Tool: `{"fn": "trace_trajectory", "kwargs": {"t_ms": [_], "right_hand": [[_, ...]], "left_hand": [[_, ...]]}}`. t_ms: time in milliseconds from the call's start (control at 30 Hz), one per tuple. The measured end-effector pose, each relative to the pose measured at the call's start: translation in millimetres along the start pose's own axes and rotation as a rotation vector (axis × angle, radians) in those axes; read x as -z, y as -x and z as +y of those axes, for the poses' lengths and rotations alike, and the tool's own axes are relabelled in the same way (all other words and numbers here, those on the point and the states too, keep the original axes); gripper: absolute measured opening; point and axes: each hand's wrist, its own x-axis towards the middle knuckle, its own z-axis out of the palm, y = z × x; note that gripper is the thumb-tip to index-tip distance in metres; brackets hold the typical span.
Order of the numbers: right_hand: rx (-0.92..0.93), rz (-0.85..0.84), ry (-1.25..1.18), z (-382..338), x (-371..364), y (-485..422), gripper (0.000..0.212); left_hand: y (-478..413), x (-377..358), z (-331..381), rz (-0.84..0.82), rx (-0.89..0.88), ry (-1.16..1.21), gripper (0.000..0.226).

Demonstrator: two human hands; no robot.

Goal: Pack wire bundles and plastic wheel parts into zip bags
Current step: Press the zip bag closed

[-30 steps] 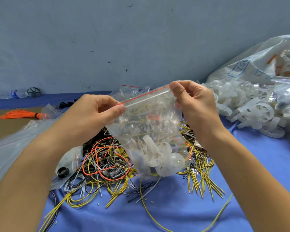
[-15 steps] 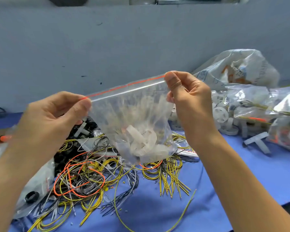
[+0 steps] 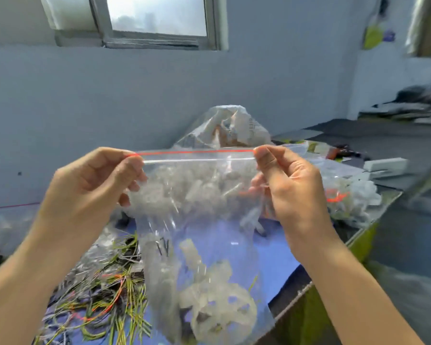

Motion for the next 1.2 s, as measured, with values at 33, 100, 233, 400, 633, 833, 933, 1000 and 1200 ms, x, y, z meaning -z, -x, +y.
{"fn": "trace_trajectory", "kwargs": {"t_ms": [33, 100, 233, 400, 633, 833, 933, 1000, 1200], "right_hand": [[-0.009, 0.006, 0.017, 4, 12, -2, 0.014], [-0.006, 0.014, 0.043, 9, 31, -6, 0.016], [0.049, -0.023, 0.076, 5, 44, -32, 0.016], [0.155, 0.046, 0.175, 4, 29, -149, 0.013], [-0.182, 0.135, 0.427, 89, 59, -343, 0.017], [-0.211, 0.008, 1.105, 155, 64, -367, 0.031], [-0.127, -0.138, 1.217, 152, 37, -351, 0.04], [-0.093, -0.151, 1.239, 142, 16, -339, 0.041], [0.084, -0.254, 1.067, 88, -91, -270, 0.039]], "left_hand": [[-3, -12, -5, -0.015, 0.012, -0.001, 0.019], [-5, -30, -13, -0.029, 0.009, -0.005, 0.019], [-36, -47, -18, -0.054, -0.016, -0.029, 0.019], [-157, -100, -27, -0.032, -0.016, -0.126, 0.016], [-318, -250, -121, -0.223, 0.239, -0.284, 0.022], [-304, -354, -212, -0.368, 0.512, -0.361, 0.034], [-293, -349, -205, -0.484, 0.434, -0.378, 0.028], [-289, -323, -185, -0.554, 0.352, -0.326, 0.014], [-258, -170, -115, -0.742, 0.22, -0.45, 0.012]]}}
